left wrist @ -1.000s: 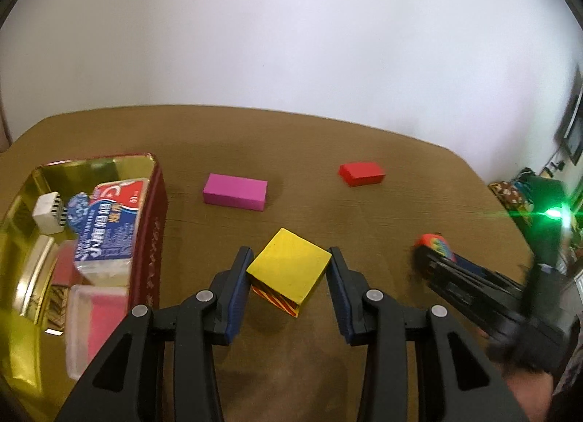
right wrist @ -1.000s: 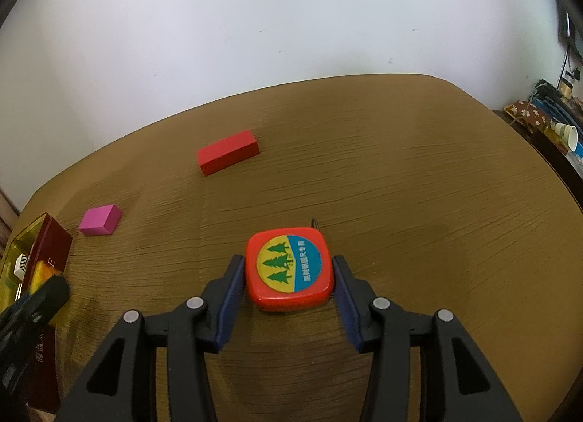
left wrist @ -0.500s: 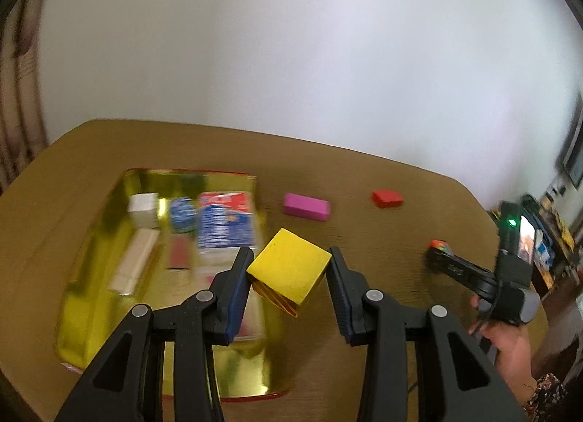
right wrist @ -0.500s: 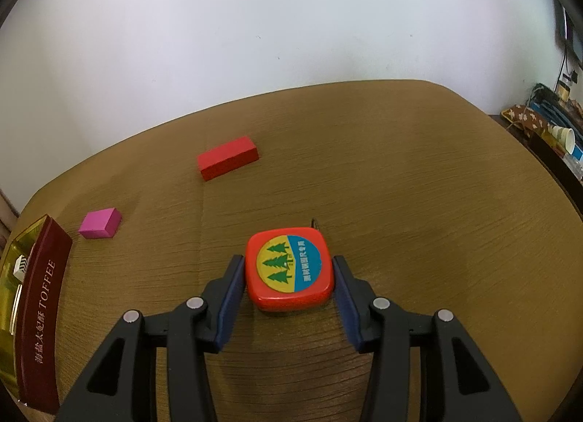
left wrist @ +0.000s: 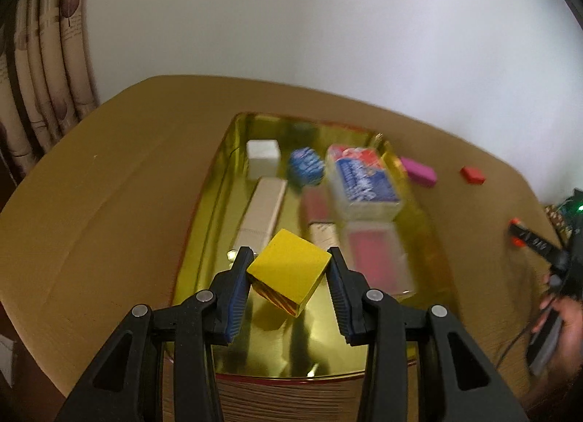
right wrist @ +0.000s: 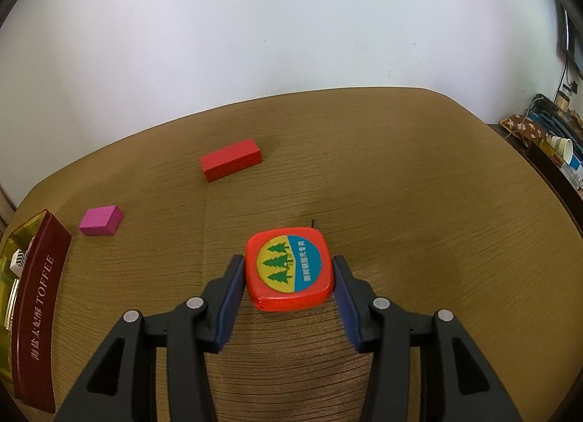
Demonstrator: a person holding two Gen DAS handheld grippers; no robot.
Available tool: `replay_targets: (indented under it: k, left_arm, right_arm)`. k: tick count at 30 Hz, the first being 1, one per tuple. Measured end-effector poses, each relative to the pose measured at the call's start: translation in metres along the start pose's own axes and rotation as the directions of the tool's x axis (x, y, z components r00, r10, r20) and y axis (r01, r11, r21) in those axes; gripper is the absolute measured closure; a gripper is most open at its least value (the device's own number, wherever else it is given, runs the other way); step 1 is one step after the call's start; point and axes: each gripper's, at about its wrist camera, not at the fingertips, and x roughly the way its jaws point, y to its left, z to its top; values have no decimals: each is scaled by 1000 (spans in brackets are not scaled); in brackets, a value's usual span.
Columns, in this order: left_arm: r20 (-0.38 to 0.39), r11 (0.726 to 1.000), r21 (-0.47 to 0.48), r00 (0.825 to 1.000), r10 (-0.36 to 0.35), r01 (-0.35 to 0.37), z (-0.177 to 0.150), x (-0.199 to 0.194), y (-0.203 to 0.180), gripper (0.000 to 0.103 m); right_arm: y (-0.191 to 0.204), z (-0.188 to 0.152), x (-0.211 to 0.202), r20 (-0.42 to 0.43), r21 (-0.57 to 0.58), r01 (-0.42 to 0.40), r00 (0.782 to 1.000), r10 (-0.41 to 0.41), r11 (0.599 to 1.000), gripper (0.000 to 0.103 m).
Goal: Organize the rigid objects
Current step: 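Carry the yellow striped cube into the tray and open the left gripper, then lower the red tape measure into the tray and open the right gripper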
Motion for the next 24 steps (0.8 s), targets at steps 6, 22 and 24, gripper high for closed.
replay_targets:
  k: [6, 22, 24]
  left_arm:
    - [-12, 996, 74, 999, 52, -51, -9, 11, -3, 66]
    - [118, 994, -108, 993, 6, 7, 4, -31, 27, 21]
    - [138, 991, -134, 990, 21, -2, 6, -35, 33, 17]
  right_arm:
    - [3, -1, -2, 1, -23, 5, 1000, -5, 1000, 55]
    - [7, -5, -9, -5, -57, 15, 1000, -15, 998, 55]
    - [5, -8, -11, -16, -42, -6, 1000, 5, 999, 55]
